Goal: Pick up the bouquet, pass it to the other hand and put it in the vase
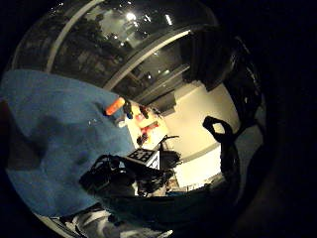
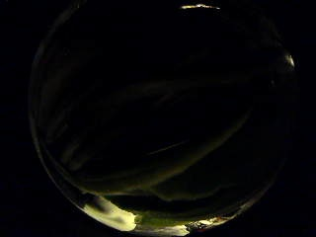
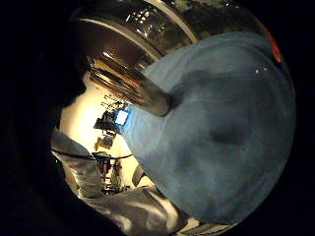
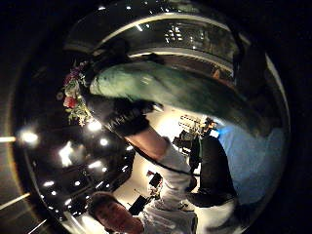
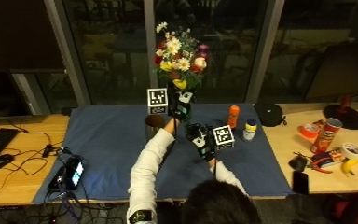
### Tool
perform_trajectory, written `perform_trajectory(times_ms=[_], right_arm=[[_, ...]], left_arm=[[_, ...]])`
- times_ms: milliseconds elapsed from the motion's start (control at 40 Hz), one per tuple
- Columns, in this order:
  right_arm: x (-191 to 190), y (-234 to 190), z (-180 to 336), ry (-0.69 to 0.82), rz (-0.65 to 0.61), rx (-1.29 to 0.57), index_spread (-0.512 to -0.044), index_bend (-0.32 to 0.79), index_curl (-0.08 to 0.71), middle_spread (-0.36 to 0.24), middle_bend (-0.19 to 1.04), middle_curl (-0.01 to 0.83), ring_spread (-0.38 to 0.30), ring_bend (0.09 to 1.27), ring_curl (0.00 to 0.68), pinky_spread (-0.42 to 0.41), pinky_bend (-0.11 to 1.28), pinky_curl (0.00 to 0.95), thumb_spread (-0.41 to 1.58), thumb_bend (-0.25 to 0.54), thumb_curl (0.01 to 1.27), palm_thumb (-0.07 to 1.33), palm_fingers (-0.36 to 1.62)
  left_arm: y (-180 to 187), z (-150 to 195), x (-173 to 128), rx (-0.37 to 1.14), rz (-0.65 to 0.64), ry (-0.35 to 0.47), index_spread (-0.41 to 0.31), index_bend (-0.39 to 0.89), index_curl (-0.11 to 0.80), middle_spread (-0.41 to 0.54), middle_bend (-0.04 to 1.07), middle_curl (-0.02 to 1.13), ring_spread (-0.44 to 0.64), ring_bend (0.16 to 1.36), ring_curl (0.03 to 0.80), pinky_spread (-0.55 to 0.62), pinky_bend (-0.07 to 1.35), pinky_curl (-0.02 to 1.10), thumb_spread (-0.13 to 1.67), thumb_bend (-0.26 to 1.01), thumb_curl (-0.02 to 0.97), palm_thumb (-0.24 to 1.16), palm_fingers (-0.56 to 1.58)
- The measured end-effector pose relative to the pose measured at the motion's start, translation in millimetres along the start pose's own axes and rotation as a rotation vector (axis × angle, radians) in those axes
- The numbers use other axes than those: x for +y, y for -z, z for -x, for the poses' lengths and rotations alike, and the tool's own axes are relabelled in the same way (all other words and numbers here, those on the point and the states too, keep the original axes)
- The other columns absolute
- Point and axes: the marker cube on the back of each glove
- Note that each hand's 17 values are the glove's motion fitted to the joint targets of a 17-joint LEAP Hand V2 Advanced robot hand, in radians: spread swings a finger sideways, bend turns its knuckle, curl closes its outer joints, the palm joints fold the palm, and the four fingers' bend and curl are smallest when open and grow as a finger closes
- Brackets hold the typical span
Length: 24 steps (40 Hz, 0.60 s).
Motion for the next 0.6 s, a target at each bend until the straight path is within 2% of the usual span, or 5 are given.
perform_trajectory(times_ms=[75,150,200,325,599], right_arm=[[-6.0,2.0,5.8,0.103,0.028,0.09,-0.241,0.17,0.488,-0.137,0.49,0.485,-0.168,0.65,0.422,-0.184,0.55,0.399,0.67,-0.042,0.62,0.84,0.95],[-4.1,9.1,9.8,-0.019,0.01,0.154,-0.243,0.19,0.49,-0.125,0.48,0.477,-0.158,0.58,0.406,-0.11,0.44,0.379,0.77,-0.066,0.59,0.74,0.87],[-4.8,16.8,11.5,-0.069,0.0,0.218,-0.247,0.18,0.485,-0.111,0.46,0.468,-0.134,0.51,0.385,-0.011,0.4,0.366,0.83,-0.101,0.55,0.63,0.79],[-8.1,35.4,20.6,-0.115,-0.004,0.325,-0.263,0.11,0.446,-0.108,0.35,0.433,-0.074,0.41,0.361,0.13,0.43,0.364,0.9,-0.069,0.5,0.54,0.6],[-17.5,50.1,16.3,-0.167,-0.019,0.306,-0.284,0.13,0.377,-0.091,0.26,0.393,0.017,0.33,0.315,0.249,0.41,0.333,0.98,-0.035,0.44,0.49,0.51]], left_arm=[[9.7,-19.4,-23.7,-0.009,-0.058,-0.038,-0.317,0.49,0.431,-0.315,0.71,0.52,-0.37,0.76,0.423,-0.36,0.57,0.4,0.16,-0.03,0.632,0.87,1.39],[24.6,-29.7,-37.4,-0.056,-0.104,-0.067,-0.322,0.49,0.443,-0.32,0.72,0.53,-0.37,0.76,0.429,-0.36,0.57,0.41,0.14,-0.03,0.643,0.87,1.39],[36.6,-38.3,-45.3,-0.101,-0.139,-0.079,-0.322,0.48,0.45,-0.322,0.72,0.53,-0.37,0.76,0.433,-0.37,0.57,0.41,0.13,-0.03,0.649,0.86,1.39],[69.1,-51.1,-68.3,-0.208,-0.244,-0.119,-0.324,0.48,0.466,-0.329,0.72,0.53,-0.38,0.76,0.44,-0.36,0.57,0.41,0.11,-0.03,0.662,0.86,1.39],[117.3,-53.2,-79.7,-0.218,-0.334,-0.084,-0.328,0.46,0.494,-0.333,0.72,0.53,-0.38,0.74,0.448,-0.36,0.57,0.42,0.1,-0.03,0.688,0.86,1.39]])
